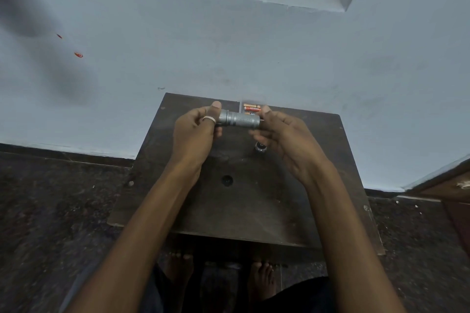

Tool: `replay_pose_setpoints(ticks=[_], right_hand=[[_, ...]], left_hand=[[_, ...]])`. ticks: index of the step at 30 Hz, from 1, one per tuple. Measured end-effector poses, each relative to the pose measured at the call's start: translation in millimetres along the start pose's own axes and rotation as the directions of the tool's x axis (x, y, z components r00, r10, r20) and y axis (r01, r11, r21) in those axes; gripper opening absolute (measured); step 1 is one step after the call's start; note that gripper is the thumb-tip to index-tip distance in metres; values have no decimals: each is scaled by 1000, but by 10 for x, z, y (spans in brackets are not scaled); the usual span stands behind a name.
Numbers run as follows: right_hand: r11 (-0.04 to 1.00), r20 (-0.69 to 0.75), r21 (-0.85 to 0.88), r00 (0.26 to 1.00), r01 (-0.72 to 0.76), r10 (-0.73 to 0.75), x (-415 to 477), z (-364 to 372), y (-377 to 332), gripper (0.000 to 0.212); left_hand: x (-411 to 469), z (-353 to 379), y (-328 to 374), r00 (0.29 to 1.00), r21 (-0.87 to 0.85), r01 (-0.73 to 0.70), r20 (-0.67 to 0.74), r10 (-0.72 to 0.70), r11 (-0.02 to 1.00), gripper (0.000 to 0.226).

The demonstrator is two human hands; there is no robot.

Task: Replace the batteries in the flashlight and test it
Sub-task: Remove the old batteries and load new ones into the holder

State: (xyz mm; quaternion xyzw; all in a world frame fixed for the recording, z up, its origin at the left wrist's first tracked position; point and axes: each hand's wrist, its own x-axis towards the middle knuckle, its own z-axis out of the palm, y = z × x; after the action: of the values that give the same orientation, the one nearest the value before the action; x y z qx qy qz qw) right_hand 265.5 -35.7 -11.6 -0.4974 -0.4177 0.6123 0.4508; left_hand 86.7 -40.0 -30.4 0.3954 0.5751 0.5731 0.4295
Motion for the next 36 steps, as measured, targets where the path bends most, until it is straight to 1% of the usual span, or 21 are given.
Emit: replay_pose_setpoints(ticks=[2,5,9,14,17,20,23,26,28,31,34,36], right_hand=[[996,4,80,1000,-26,26,6,18,0,24],[981,30,187,999,-41,36,19,-13,-2,16],[953,55,296,997,-66,52,28,-42,-16,13],[920,90,380,994,-95,65,29,-51,-13,16],[906,92,413,994,-89,56,22,-48,-26,17],[893,72,444,996,-80,53,11,-60,-44,25],[866,31,497,998,-62,54,16,-75,-44,21],[853,-19,521,999,-20,35,40,-83,-25,15],[862,-41,507,999,13,9,48,-84,-19,12],[896,-49,441,998,51,-33,43,-74,-13,5],[941,-61,327,995,90,-74,34,-37,4,6],[954,-100,272,990,122,-98,33,-27,3,6]], left_hand=[[-34,7,42,998,53,-70,0,70,996,28],[-95,21,123,983,67,-182,-4,183,981,23],[-137,34,178,953,136,-303,30,302,943,29],[-158,50,189,915,140,-403,60,398,904,30],[-152,37,180,904,149,-427,73,421,892,31],[-116,6,155,882,231,-472,112,458,851,34],[-100,-16,120,839,302,-544,199,506,783,41],[-86,-30,69,766,410,-642,307,564,648,46],[-81,-41,34,741,493,-667,359,567,559,47],[-106,-46,7,745,620,-643,370,555,450,41],[-116,-43,11,770,741,-577,353,532,344,34],[-99,-61,4,777,779,-551,348,525,299,32]])
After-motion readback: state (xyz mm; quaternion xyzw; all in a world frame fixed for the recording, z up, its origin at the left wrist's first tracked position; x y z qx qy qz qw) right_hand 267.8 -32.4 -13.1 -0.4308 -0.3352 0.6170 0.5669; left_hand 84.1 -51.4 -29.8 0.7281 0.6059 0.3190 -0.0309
